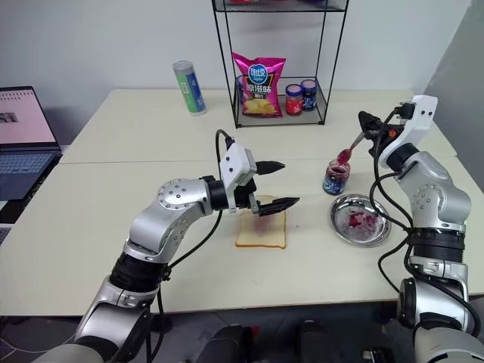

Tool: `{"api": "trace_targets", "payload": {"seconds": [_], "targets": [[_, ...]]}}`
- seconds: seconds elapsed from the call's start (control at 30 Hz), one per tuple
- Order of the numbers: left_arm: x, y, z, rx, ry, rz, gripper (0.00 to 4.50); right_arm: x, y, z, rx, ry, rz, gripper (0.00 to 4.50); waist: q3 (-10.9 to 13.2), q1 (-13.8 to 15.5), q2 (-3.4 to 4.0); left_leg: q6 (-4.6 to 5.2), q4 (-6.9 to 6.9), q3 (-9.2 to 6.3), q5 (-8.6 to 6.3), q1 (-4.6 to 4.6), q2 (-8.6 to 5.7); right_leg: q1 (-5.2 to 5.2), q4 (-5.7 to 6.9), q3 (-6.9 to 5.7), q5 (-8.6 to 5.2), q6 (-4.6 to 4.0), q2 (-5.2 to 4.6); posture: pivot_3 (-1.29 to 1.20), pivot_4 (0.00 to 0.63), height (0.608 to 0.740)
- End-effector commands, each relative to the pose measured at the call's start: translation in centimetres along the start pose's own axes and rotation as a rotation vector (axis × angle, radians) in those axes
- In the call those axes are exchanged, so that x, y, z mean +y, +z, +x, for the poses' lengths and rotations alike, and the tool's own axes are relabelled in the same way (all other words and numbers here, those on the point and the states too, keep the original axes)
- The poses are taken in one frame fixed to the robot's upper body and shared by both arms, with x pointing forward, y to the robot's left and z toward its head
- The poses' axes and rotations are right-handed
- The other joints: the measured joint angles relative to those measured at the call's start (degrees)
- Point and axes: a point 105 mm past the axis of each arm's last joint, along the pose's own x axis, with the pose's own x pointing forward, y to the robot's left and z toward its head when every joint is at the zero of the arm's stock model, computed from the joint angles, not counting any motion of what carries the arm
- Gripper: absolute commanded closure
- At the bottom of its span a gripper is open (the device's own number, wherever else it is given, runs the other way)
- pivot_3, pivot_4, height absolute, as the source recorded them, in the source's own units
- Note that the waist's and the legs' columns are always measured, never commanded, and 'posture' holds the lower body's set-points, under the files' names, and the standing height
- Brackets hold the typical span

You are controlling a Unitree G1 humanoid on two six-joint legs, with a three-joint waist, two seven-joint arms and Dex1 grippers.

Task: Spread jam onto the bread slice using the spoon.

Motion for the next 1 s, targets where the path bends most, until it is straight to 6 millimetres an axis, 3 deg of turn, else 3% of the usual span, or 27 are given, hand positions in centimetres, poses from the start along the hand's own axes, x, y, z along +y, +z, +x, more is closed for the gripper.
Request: {"api": "trace_targets", "payload": {"seconds": [0.03, 0.1, 0.27, 0.57, 0.9, 1.0], "targets": [[0.2, 1.4, -0.3, -0.038, 0.016, 0.040, 0.00, 0.5, 0.8, 0.2, -0.023, 0.029, -0.118, 4.47, 0.0, 0.0, 0.00, 0.00, 0.00, 0.01, 0.00, 0.00, 0.00, 0.00, 0.00, 0.01, 0.00, 0.00, 0.00, 0.00, 0.150, 0.740], [0.3, 1.4, -0.3, -0.038, 0.022, 0.042, 0.00, 0.6, -0.2, 0.6, 0.014, 0.026, -0.249, 4.47, 0.0, 0.0, 0.00, 0.00, 0.00, 0.00, 0.00, 0.01, 0.00, 0.00, 0.01, 0.00, 0.00, 0.00, 0.00, 0.00, 0.150, 0.740], [0.3, 1.4, -0.4, -0.039, 0.035, 0.040, 0.00, 0.7, -1.2, 0.7, 0.042, 0.038, -0.386, 4.47, 0.0, 0.0, 0.00, 0.00, 0.00, 0.00, 0.00, 0.00, 0.00, 0.00, 0.00, 0.00, 0.00, 0.00, 0.00, 0.00, 0.150, 0.740], [0.4, 1.2, -0.6, -0.037, 0.049, 0.035, 0.00, 0.3, -4.1, 1.2, 0.121, 0.045, -0.456, 4.47, 0.0, 0.0, 0.00, -0.01, 0.01, 0.01, 0.00, 0.01, 0.00, 0.00, 0.01, 0.00, 0.04, -0.06, -0.01, 0.00, 0.150, 0.740], [0.4, 1.3, -0.7, -0.037, 0.057, 0.037, 0.00, 0.6, -4.9, 1.6, 0.151, 0.031, -0.295, 4.47, 0.0, 0.0, 0.00, -0.01, 0.02, -0.01, 0.00, 0.01, 0.00, 0.00, 0.02, 0.00, 0.10, -0.16, -0.02, 0.00, 0.150, 0.740], [0.5, 1.2, -0.6, -0.033, 0.064, 0.043, 0.00, 0.4, -4.2, 1.9, 0.129, -0.019, -0.136, 4.47, 0.0, -0.1, 0.00, -0.01, 0.02, 0.00, 0.00, 0.02, 0.00, 0.00, 0.03, 0.01, 0.10, -0.17, -0.02, 0.00, 0.150, 0.740]]}}
